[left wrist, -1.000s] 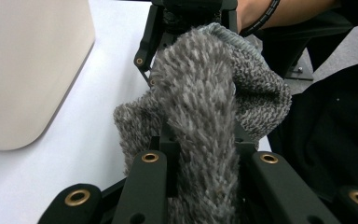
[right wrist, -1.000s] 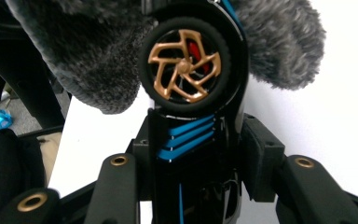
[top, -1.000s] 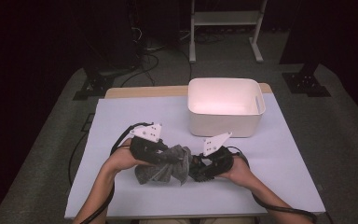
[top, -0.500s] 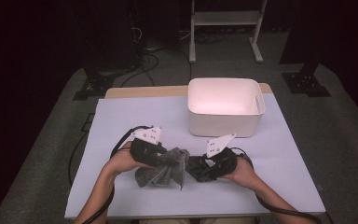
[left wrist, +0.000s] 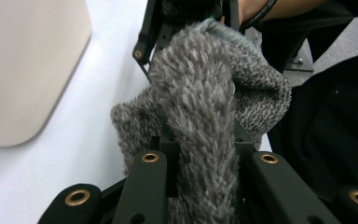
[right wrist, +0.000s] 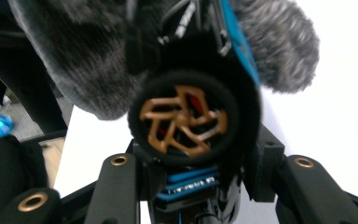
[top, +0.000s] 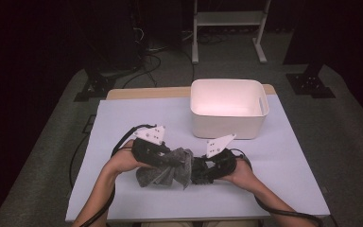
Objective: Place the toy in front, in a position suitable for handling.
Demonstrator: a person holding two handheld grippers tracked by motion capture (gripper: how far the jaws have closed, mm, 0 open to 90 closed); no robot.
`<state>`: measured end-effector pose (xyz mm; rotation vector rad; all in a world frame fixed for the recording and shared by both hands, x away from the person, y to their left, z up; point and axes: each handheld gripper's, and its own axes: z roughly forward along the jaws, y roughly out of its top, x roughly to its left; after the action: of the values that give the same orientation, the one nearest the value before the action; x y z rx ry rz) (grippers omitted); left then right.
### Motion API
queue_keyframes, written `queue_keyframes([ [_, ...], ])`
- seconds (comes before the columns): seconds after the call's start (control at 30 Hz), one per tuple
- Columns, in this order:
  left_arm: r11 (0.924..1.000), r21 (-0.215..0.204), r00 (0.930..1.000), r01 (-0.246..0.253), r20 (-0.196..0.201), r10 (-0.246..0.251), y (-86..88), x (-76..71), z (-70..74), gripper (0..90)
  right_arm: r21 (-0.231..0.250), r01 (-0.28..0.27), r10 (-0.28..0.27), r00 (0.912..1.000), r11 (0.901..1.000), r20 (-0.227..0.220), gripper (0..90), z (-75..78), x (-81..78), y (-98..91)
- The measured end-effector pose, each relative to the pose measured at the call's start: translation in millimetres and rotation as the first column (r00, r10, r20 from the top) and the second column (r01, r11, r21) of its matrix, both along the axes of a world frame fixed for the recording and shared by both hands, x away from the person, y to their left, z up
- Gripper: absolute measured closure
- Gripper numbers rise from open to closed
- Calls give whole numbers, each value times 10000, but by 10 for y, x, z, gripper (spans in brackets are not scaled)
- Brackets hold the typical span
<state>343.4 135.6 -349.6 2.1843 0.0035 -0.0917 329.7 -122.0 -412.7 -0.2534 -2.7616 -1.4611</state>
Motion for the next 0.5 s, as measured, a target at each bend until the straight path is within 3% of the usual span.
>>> queue_keyframes([
  [0.2,9998,205,10000,-53,61,52,7,-4,-5,746,-137,236,-239,9996,9996,-177,467,10,2,-66],
  [0.33,9999,119,9999,-118,-13,118,26,15,-21,746,-1,176,-176,9996,9998,-212,547,25,-3,-136],
  [0.5,9999,-36,9999,-114,-117,113,43,13,-51,746,-121,210,-209,9997,9997,113,552,32,-48,-145],
])
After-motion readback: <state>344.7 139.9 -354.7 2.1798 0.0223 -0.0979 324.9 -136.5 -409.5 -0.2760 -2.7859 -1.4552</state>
